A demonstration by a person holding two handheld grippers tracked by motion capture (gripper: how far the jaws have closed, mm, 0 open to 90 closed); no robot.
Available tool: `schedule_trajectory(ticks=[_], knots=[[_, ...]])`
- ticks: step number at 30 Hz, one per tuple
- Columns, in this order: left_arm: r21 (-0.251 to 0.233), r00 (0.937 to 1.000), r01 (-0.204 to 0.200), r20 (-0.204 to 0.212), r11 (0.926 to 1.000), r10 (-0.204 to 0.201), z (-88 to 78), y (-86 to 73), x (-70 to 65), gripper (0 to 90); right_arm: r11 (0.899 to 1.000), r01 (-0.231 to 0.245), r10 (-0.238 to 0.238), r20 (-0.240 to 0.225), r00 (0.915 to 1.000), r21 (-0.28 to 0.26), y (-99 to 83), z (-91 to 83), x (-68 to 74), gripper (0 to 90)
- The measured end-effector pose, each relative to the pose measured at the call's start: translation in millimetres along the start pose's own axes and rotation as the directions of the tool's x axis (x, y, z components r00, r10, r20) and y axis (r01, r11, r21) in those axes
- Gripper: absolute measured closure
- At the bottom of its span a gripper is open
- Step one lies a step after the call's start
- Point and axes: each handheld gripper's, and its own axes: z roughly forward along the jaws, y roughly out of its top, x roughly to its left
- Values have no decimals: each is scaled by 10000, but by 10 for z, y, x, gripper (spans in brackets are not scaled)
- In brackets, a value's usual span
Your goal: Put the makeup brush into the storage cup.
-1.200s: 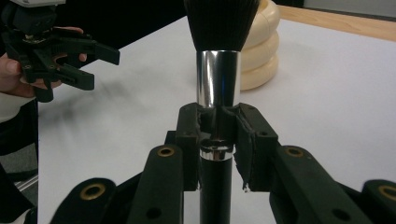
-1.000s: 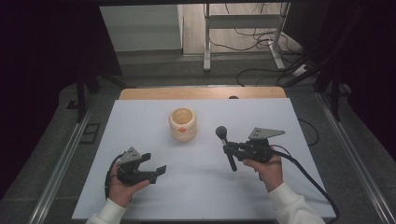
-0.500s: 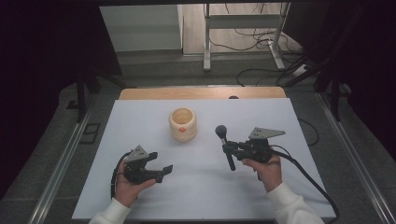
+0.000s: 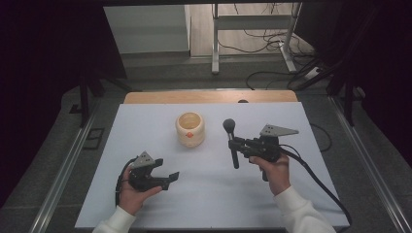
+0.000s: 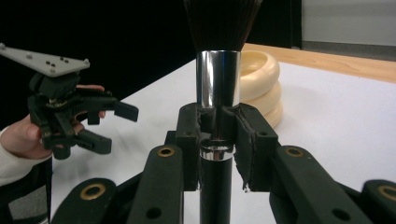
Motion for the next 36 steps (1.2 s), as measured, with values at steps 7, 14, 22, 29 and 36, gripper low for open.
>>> schedule_trajectory(ticks=[7,14,22,29,36], knots=[[46,9999,-75,-137,10000,75,-4,-6,3,153,9998,-99,99,17,9999,-156,86,54,-49,723],[25,9999,-48,-135,10000,48,-22,-13,14,153,9998,-128,129,57,9999,-159,179,167,-100,723],[14,10000,-26,-89,10000,26,-30,-21,23,153,9998,-153,154,138,9998,-95,233,237,-144,723],[9,9999,-10,-123,10000,10,-38,-30,37,153,9997,-166,169,170,9997,-156,286,295,-171,723],[34,9999,-16,-143,10000,17,-47,-39,52,154,9993,-283,287,182,9994,-225,346,350,-187,723]])
